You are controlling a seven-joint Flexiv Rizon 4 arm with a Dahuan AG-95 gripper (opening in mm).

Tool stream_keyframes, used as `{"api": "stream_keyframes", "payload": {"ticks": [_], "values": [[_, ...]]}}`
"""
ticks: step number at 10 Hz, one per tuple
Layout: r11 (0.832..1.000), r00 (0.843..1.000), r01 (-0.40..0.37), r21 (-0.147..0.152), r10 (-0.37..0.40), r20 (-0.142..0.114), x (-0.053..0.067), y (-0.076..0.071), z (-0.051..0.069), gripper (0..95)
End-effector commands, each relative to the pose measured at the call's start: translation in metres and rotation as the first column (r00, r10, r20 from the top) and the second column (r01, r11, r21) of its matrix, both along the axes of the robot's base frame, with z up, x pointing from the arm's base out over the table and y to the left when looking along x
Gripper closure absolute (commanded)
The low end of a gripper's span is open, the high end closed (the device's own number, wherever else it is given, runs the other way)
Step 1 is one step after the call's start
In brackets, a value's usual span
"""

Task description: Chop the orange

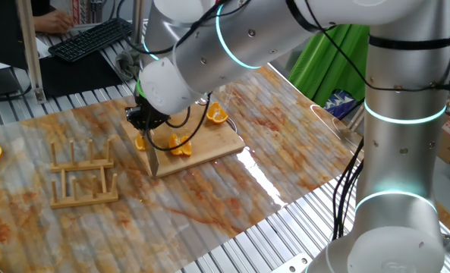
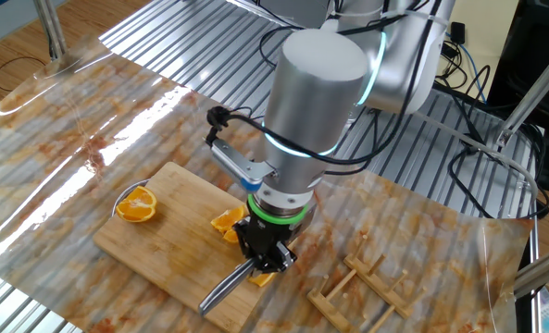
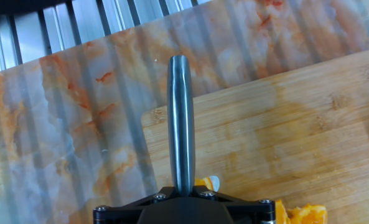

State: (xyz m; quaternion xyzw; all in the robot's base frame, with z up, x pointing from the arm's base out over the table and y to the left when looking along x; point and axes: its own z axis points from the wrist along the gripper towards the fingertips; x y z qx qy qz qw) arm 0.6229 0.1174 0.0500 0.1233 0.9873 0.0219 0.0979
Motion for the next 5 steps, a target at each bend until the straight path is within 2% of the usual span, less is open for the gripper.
{"api": "stream_keyframes", "payload": {"ticks": [1,4,5], "values": [[1.0,1.0,0.003,0.004,-0.003,-0.016,0.006,0.0012,-0.0295,95.0],[1.0,0.999,-0.003,-0.003,0.003,-0.038,0.0047,-0.0005,-0.0267,95.0],[1.0,0.999,-0.004,0.008,0.005,-0.041,0.0045,-0.0026,-0.0228,95.0]]}}
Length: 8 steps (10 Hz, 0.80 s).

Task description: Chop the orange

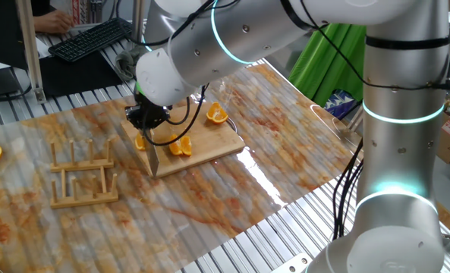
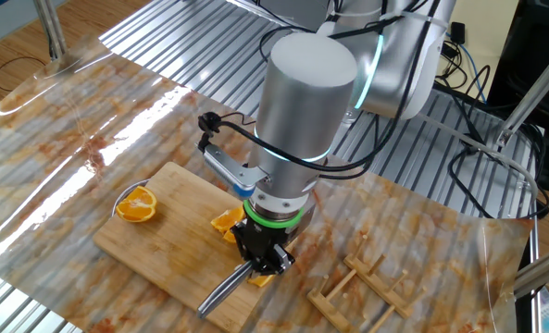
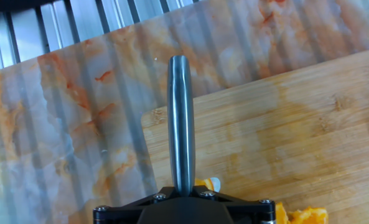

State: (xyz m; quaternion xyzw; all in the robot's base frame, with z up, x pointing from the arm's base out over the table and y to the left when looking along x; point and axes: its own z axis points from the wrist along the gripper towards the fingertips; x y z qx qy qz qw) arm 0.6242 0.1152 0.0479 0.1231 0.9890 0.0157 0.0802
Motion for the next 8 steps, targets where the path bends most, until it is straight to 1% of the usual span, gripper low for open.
{"api": "stream_keyframes", "payload": {"ticks": [1,2,3,4,5,6,7,8], "values": [[1.0,1.0,-0.003,0.018,0.004,-0.005,0.0038,0.0,-0.0217,95.0],[1.0,1.0,0.0,0.017,0.0,-0.002,0.0065,0.0025,-0.0266,95.0],[1.0,1.0,-0.002,0.013,0.003,-0.01,0.0069,0.0025,-0.0274,95.0],[1.0,1.0,-0.004,0.006,0.004,-0.012,0.0069,0.0024,-0.0272,95.0],[1.0,1.0,-0.004,0.011,0.004,-0.014,0.0061,0.0006,-0.0241,95.0],[1.0,1.0,-0.005,0.024,0.005,-0.028,0.0079,-0.0015,-0.02,95.0],[1.0,1.0,-0.004,0.027,0.005,-0.027,0.0082,-0.0011,-0.0207,95.0],[1.0,1.0,-0.002,0.024,0.003,-0.017,0.0078,0.0003,-0.0235,95.0]]}}
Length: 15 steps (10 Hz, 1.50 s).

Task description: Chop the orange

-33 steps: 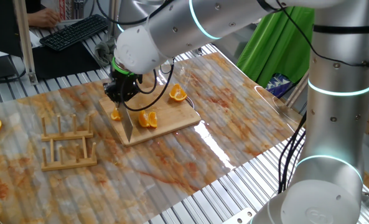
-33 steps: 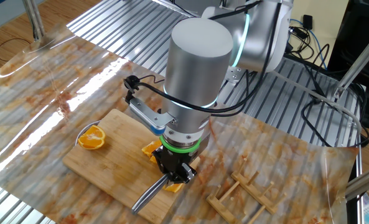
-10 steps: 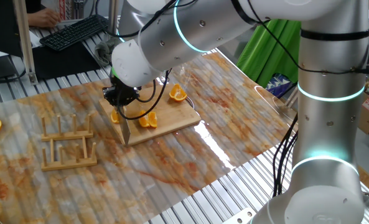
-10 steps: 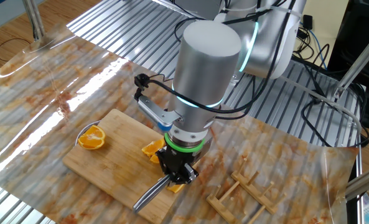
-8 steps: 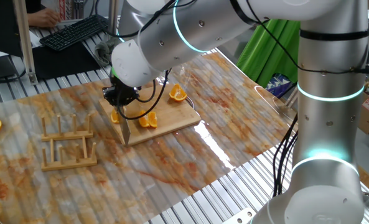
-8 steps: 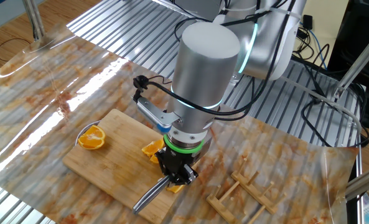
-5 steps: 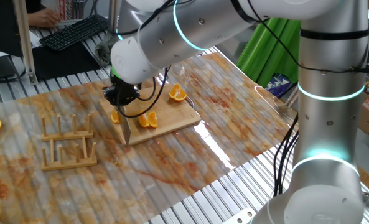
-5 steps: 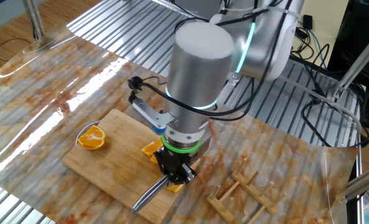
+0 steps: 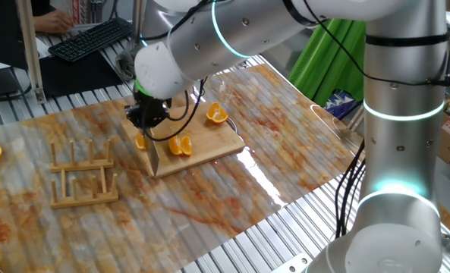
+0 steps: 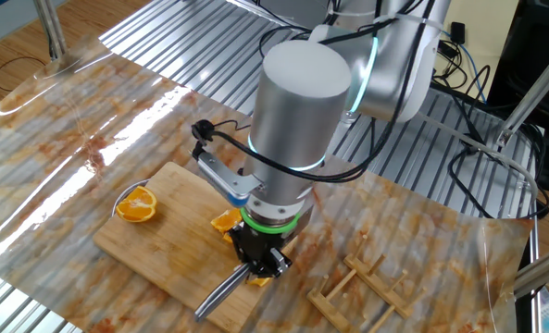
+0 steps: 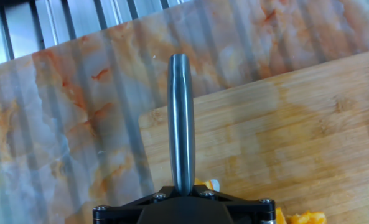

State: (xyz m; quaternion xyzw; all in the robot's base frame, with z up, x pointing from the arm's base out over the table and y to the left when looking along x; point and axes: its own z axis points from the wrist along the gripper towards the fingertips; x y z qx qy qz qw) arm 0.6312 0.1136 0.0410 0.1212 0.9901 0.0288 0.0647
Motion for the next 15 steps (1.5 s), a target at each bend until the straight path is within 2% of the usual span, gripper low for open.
{"api": "stream_keyframes", "payload": {"ticks": [1,3,4,5,6,7,8,9,10,11,13,14,15], "values": [[1.0,1.0,0.002,-0.008,-0.002,0.009,0.001,0.001,-0.018,95.0],[1.0,1.0,-0.005,-0.016,0.005,0.008,0.002,0.0,-0.019,95.0],[1.0,1.0,-0.003,-0.007,0.003,0.004,0.002,-0.001,-0.016,95.0],[1.0,1.0,0.0,0.014,0.0,-0.019,0.004,-0.002,-0.01,95.0],[1.0,1.0,-0.004,-0.001,0.004,-0.019,0.004,-0.002,-0.01,95.0],[1.0,1.0,-0.002,-0.001,0.002,-0.024,0.003,-0.002,-0.01,95.0],[1.0,0.999,-0.01,-0.002,0.009,-0.042,0.001,-0.005,-0.005,95.0],[1.0,0.999,-0.012,0.009,0.013,-0.046,-0.002,-0.01,0.001,95.0],[1.0,0.999,-0.002,0.016,0.002,-0.033,-0.001,-0.007,-0.002,95.0],[1.0,1.0,-0.002,0.004,0.002,-0.028,0.0,-0.005,-0.005,95.0],[1.0,0.999,-0.002,0.003,0.002,-0.032,-0.004,-0.006,0.001,95.0],[1.0,1.0,0.006,-0.004,-0.006,-0.001,-0.007,-0.006,0.006,95.0],[1.0,0.999,0.015,-0.006,-0.015,0.03,-0.008,-0.005,0.006,95.0]]}}
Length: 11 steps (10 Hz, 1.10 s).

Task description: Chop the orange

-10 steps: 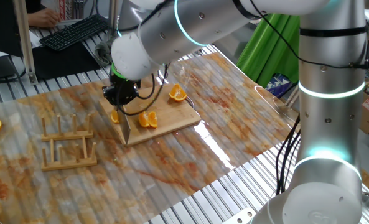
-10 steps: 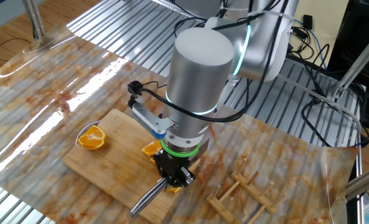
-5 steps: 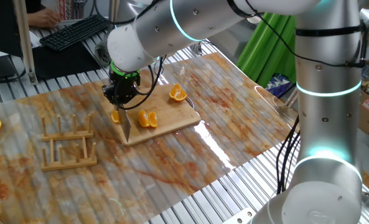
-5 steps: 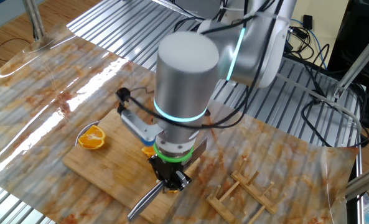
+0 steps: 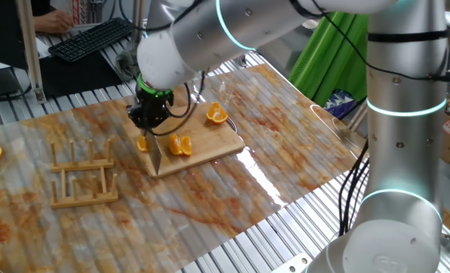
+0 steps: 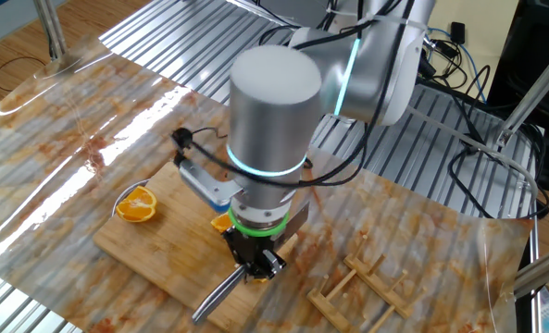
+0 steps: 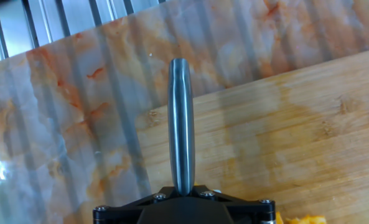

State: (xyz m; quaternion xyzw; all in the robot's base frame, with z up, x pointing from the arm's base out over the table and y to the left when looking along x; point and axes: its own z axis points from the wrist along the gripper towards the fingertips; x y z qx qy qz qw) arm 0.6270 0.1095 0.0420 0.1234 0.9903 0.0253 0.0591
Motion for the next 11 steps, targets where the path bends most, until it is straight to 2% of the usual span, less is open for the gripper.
{"api": "stream_keyframes", "payload": {"ticks": [1,2,3,4,6,7,9,11], "values": [[1.0,0.999,0.012,-0.004,-0.012,0.05,-0.0044,-0.001,0.0051,95.0],[1.0,0.998,0.013,-0.006,-0.013,0.057,-0.0047,-0.0006,0.0054,95.0],[1.0,0.997,0.014,-0.02,-0.013,0.078,-0.0042,-0.0006,0.0055,95.0],[1.0,0.996,0.018,-0.019,-0.016,0.087,-0.0043,-0.0006,0.0053,95.0],[0.999,0.99,0.034,-0.014,-0.032,0.135,-0.0075,0.0019,0.0012,95.0],[0.999,0.987,0.038,-0.02,-0.034,0.154,-0.009,0.0033,-0.0011,95.0],[0.999,0.989,0.036,-0.015,-0.034,0.146,-0.007,0.0024,0.0007,95.0],[0.999,0.993,0.037,-0.004,-0.037,0.115,-0.007,0.0025,0.0015,95.0]]}}
